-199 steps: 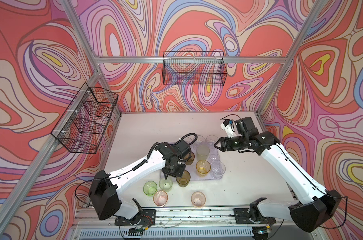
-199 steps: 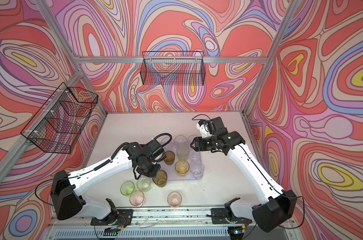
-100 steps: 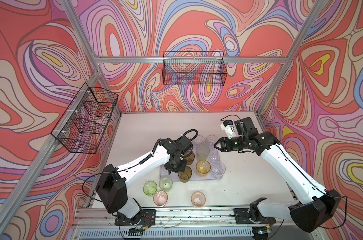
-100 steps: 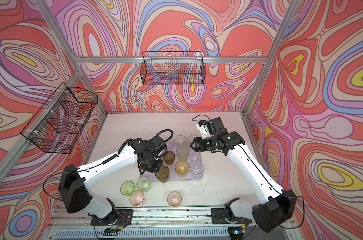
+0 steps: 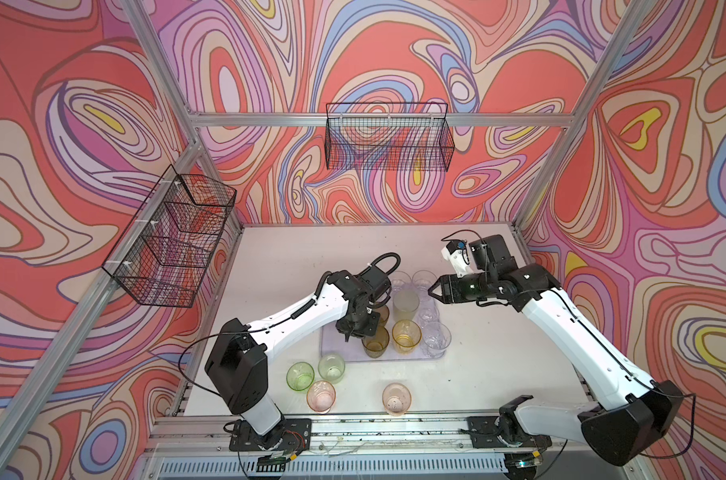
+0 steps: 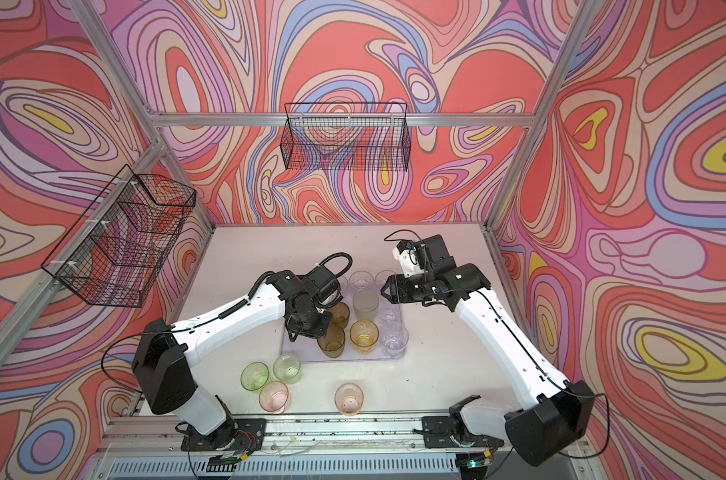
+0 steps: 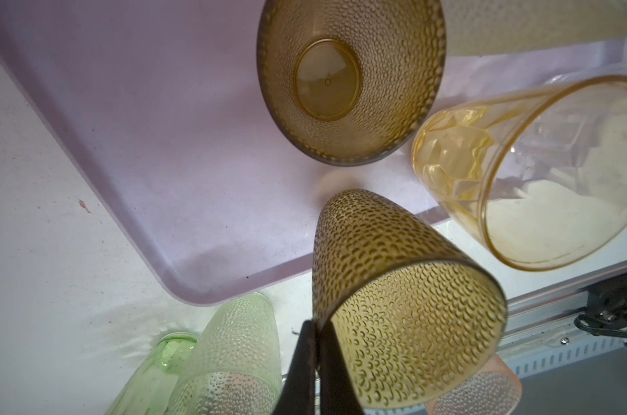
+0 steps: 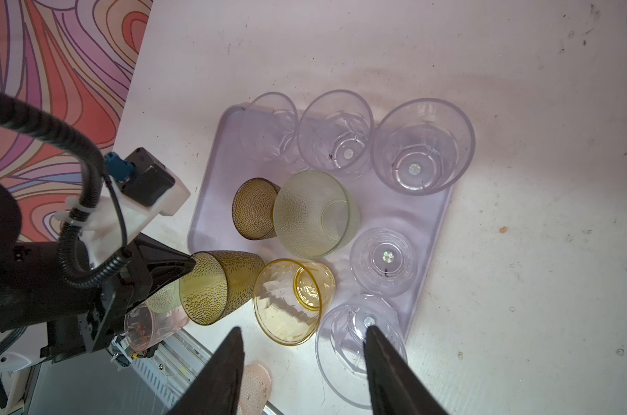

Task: Place the glasses into the tray
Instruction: 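Lift the second dark olive cup with the left gripper toward the tray, then lower the dark olive cup onto the tray beside the other olive cup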

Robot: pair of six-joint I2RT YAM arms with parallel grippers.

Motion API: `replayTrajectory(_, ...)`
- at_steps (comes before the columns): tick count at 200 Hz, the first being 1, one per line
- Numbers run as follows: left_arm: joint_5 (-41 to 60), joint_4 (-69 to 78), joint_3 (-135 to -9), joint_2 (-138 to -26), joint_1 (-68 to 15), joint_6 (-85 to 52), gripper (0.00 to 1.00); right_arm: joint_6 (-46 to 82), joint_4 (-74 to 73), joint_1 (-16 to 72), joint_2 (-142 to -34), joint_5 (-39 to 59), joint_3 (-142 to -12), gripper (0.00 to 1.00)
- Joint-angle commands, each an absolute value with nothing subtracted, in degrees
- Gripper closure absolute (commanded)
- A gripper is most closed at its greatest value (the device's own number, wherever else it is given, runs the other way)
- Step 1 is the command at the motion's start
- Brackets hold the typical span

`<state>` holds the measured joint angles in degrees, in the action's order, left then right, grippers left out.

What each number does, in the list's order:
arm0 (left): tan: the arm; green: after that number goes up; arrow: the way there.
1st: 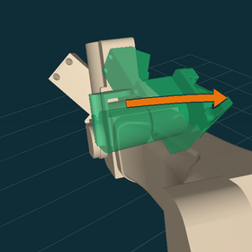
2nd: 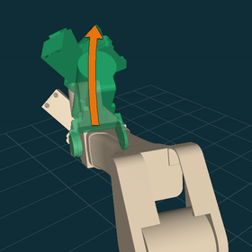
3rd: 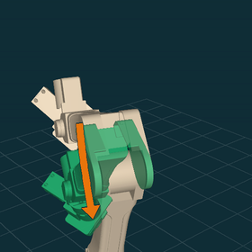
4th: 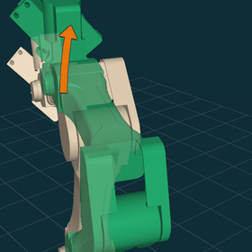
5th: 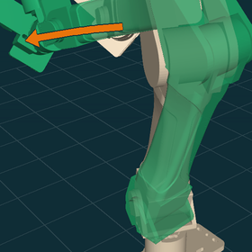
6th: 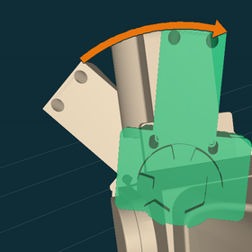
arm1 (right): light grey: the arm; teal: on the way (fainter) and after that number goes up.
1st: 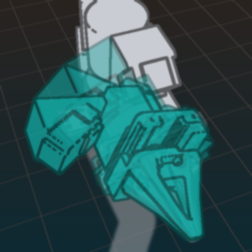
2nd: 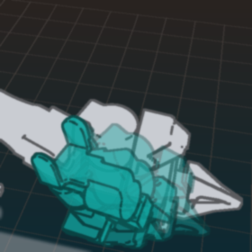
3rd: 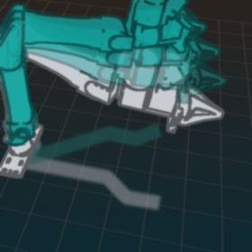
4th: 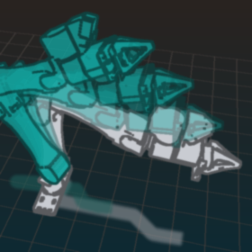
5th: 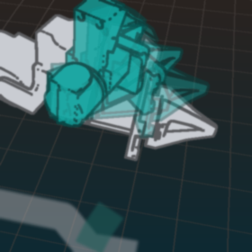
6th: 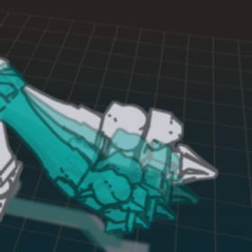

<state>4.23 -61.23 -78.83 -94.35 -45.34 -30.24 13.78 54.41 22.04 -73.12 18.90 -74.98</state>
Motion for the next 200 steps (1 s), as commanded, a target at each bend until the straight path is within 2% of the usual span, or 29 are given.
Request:
replayTrajectory(1, 3.6, -61.7, -80.9, -95.6, -44.9, -30.6, 1.0, 13.2, 54.2, 21.6, -71.9, 18.7, -74.3, 0.45)
replayTrajectory(117, 3.8, -58.9, -80.0, -98.0, -44.5, -31.3, 0.99, 13.0, 54.7, 21.7, -71.8, 18.5, -74.2, 0.45)
replayTrajectory(200, 4.3, -58.5, -79.1, -99.3, -44.5, -31.2, 0.94, 12.9, 55.2, 21.7, -71.5, 18.2, -74.2, 0.45)
